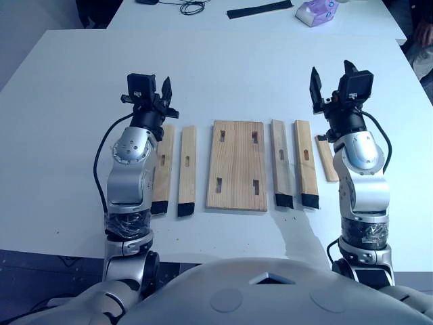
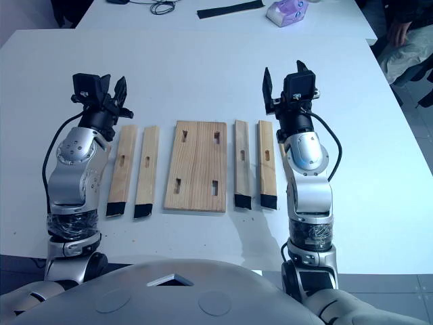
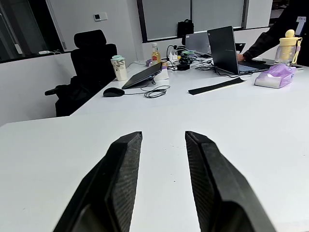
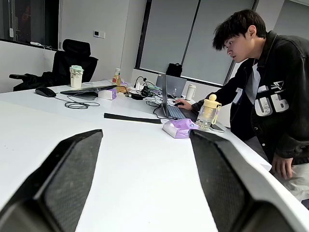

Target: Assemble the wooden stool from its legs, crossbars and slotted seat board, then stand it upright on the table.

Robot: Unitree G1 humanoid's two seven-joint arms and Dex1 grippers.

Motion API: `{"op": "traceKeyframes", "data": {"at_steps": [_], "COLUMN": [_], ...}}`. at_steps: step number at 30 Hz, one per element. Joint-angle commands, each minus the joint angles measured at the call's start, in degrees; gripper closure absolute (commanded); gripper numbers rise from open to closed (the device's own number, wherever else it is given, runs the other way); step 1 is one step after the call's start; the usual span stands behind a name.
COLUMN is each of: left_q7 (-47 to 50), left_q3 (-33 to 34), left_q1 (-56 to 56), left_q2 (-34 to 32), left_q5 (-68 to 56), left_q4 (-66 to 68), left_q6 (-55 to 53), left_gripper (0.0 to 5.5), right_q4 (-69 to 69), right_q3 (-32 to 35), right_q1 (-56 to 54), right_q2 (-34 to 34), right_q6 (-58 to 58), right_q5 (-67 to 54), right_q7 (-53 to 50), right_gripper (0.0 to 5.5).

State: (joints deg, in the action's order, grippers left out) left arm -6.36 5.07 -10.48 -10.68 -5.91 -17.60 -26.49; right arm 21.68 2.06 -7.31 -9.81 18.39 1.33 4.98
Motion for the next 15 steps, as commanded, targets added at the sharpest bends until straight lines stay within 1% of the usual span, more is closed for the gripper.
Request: {"op": "traceKeyframes", "data": {"at_steps": [1,5,15], "left_q7": [-1.0,-0.8,-0.7], "left_q3": [-0.2,0.0,0.2], "left_q1": [0.5,1.0,1.2], "left_q2": [-0.2,0.1,0.1], "left_q5": [-0.8,-0.9,-0.9], "left_q4": [-1.5,-2.2,-2.9], "left_q6": [-0.1,-0.1,-0.7], "left_gripper": [3.82,3.82,3.82], "right_q4": [0.8,1.1,2.2], "right_q3": [-0.1,1.8,2.2], "right_q1": [0.9,0.9,1.6], "right_q2": [0.8,3.1,3.9], "right_q6": [2.1,5.3,7.2], "right_q5": [-0.3,-2.3,-2.2], "right_q7": [-0.5,-2.1,-2.5], "right_gripper": [2.19,2.19,2.19]}}
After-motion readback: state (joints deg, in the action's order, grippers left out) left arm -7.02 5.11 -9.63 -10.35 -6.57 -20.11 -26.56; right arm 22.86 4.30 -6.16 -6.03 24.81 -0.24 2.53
